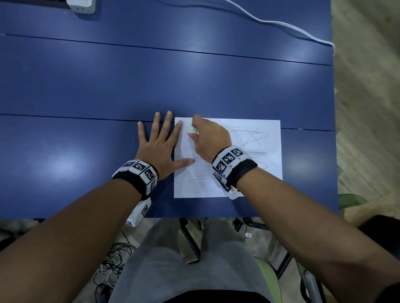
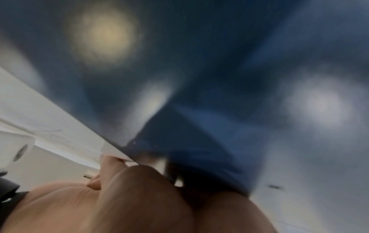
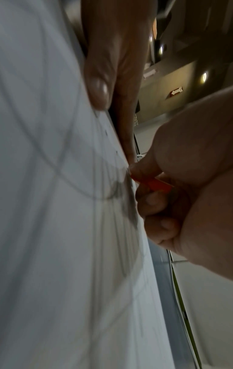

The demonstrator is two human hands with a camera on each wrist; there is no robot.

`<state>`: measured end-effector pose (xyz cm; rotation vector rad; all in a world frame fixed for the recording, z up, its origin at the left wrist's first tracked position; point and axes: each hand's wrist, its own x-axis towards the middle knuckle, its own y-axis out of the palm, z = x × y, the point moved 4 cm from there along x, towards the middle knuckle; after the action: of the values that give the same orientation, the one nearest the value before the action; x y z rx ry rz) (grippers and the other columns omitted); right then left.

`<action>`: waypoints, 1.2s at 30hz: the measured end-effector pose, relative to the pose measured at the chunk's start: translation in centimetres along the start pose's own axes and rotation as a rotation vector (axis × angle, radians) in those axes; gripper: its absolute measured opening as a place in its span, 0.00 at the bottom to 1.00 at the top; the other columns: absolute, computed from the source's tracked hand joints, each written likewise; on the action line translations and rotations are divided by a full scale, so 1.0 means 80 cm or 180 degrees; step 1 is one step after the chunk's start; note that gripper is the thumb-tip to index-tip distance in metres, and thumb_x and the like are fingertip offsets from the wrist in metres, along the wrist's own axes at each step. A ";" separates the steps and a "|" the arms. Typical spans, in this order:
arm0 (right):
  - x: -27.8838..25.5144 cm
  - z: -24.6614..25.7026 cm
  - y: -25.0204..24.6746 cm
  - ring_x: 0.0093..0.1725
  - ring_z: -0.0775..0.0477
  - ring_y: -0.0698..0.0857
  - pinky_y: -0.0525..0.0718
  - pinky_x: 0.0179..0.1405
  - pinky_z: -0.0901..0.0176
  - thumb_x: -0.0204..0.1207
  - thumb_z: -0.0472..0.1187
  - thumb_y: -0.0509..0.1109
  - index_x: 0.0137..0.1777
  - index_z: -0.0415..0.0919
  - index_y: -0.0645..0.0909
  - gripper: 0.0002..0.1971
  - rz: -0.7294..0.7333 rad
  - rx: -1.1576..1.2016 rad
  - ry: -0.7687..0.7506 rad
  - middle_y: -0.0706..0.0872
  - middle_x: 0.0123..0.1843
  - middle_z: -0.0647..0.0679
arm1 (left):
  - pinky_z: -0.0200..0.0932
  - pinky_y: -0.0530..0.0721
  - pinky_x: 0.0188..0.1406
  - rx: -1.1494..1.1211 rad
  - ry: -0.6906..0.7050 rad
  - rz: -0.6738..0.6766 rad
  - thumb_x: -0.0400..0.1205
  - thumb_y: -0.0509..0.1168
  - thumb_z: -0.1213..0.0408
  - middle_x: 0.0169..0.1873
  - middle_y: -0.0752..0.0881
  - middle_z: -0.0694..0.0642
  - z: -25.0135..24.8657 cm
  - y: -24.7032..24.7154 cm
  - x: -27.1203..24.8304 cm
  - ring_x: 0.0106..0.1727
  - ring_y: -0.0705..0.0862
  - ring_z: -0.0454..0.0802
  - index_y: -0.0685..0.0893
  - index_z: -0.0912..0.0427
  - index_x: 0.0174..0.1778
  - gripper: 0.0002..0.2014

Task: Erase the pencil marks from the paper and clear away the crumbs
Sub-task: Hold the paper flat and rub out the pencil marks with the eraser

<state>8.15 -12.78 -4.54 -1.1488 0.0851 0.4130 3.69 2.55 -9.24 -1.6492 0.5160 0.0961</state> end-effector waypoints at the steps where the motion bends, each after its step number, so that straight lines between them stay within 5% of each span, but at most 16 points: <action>1: 0.001 -0.001 -0.002 0.44 0.40 0.84 0.84 0.41 0.47 0.82 0.45 0.66 0.56 0.42 0.71 0.09 -0.0014 -0.0021 0.0012 0.86 0.49 0.47 | 0.78 0.33 0.80 -0.0003 -0.0003 0.0014 0.72 0.40 0.16 0.87 0.29 0.53 0.000 0.000 0.000 0.87 0.27 0.59 0.36 0.48 0.89 0.55; 12: 0.001 -0.021 -0.014 0.45 0.39 0.83 0.79 0.38 0.51 0.82 0.45 0.66 0.58 0.41 0.73 0.10 -0.0101 0.0028 0.0195 0.86 0.48 0.45 | 0.78 0.32 0.80 -0.0084 0.0004 0.0003 0.73 0.45 0.18 0.87 0.30 0.53 -0.002 -0.001 0.000 0.87 0.27 0.58 0.38 0.47 0.89 0.55; 17: -0.023 -0.018 0.000 0.46 0.42 0.84 0.79 0.39 0.53 0.82 0.45 0.66 0.56 0.43 0.73 0.08 0.0041 0.0039 -0.0050 0.87 0.50 0.48 | 0.78 0.33 0.80 -0.0048 0.0001 -0.0024 0.71 0.40 0.17 0.88 0.30 0.53 0.000 -0.001 0.000 0.87 0.28 0.59 0.39 0.48 0.90 0.55; 22: -0.024 -0.028 -0.001 0.44 0.42 0.82 0.74 0.37 0.55 0.82 0.45 0.66 0.55 0.42 0.73 0.09 -0.0166 0.0184 0.0204 0.85 0.48 0.48 | 0.78 0.34 0.80 -0.0025 -0.0010 0.0007 0.71 0.39 0.17 0.88 0.30 0.53 -0.001 -0.001 0.001 0.87 0.28 0.59 0.39 0.48 0.89 0.56; 36: -0.006 -0.023 -0.008 0.47 0.40 0.84 0.80 0.40 0.51 0.82 0.45 0.66 0.58 0.42 0.73 0.10 -0.0065 -0.0026 0.0122 0.86 0.51 0.47 | 0.78 0.33 0.80 -0.0045 -0.0018 0.0020 0.71 0.40 0.17 0.88 0.31 0.53 -0.001 -0.001 0.000 0.87 0.28 0.59 0.39 0.47 0.89 0.56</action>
<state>8.17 -14.81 -4.62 -1.1649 0.1049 0.3736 3.70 2.49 -9.19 -1.6609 0.5173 0.1092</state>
